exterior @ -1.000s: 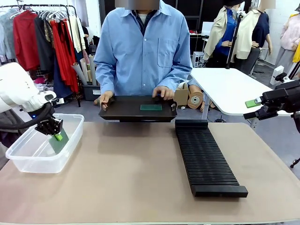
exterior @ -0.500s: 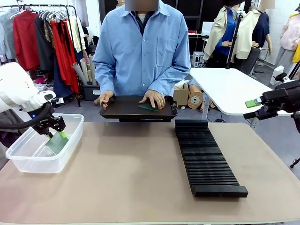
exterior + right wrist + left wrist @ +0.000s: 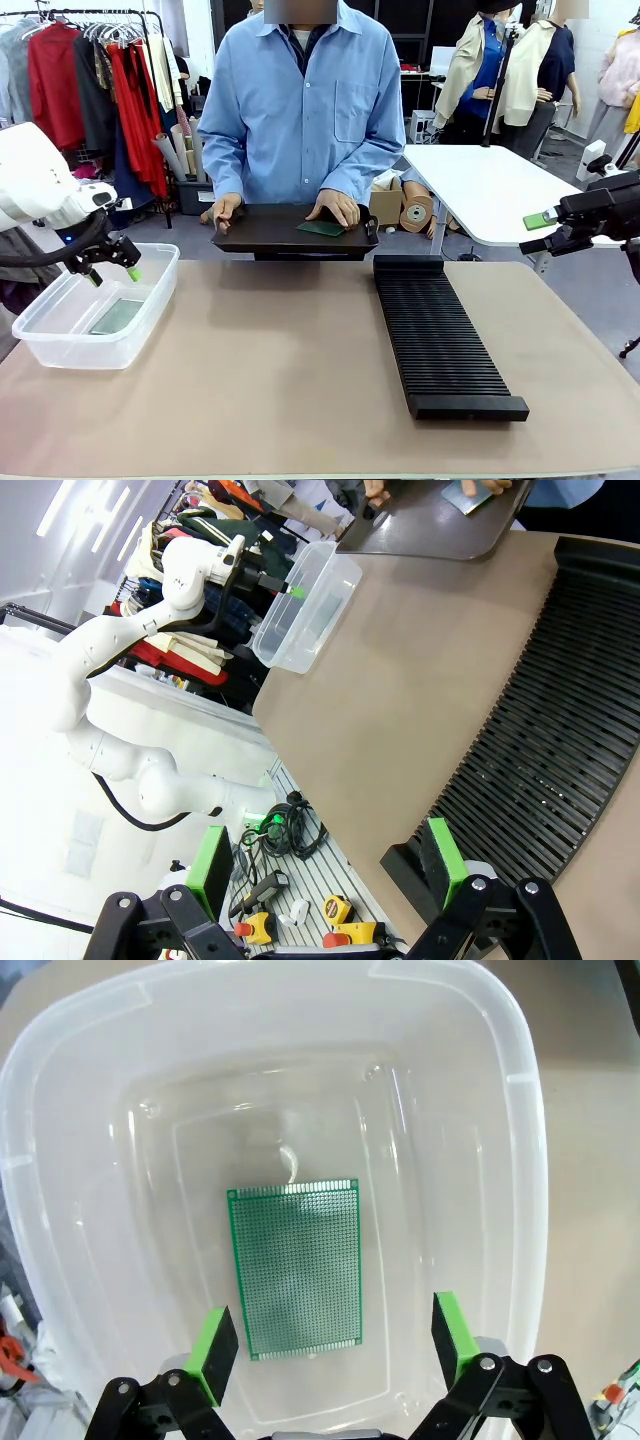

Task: Sort PCBs into racks and boxes based on the side picked up.
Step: If the short side of the Blank PCB is picked up, insert it into the PCB Rack ; if the long side is picked up, place it in the Organizing box, then pick up the Blank PCB handed by the Human.

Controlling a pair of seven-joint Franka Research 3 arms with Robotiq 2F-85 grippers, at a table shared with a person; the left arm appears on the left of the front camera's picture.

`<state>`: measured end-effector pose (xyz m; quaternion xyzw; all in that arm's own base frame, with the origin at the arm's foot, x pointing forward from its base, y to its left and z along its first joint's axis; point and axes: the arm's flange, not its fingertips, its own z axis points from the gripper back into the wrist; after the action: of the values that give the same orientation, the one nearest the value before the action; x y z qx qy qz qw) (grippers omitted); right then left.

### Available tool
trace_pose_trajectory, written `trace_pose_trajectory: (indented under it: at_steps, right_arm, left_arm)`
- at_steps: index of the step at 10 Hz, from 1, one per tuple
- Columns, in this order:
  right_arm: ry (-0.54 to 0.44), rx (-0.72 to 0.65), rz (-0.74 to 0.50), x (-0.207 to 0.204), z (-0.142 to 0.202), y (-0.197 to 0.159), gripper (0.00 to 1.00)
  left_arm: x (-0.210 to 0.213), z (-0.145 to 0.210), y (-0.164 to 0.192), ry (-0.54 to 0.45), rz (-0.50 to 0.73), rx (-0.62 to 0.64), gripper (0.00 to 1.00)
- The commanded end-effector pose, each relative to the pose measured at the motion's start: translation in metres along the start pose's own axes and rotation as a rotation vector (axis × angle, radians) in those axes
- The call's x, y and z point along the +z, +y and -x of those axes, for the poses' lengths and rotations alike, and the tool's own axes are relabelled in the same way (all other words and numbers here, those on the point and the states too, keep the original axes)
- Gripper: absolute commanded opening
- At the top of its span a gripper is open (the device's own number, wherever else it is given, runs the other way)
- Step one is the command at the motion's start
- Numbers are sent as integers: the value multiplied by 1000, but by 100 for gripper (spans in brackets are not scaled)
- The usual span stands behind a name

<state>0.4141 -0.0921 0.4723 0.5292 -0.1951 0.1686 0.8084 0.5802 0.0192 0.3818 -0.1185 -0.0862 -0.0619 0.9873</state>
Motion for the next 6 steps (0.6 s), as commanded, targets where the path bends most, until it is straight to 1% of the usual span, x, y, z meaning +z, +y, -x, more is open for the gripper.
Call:
trace_pose_trajectory:
  at_steps: [1,6]
  right_arm:
    - [-4,-4,-6,-1,-2,2,100]
    - [-4,-4,-6,-1,-2,2,100]
  left_arm:
    - [5,5,-8,-4,-40,17,100]
    - [7,2,-7,-5,-36,0,100]
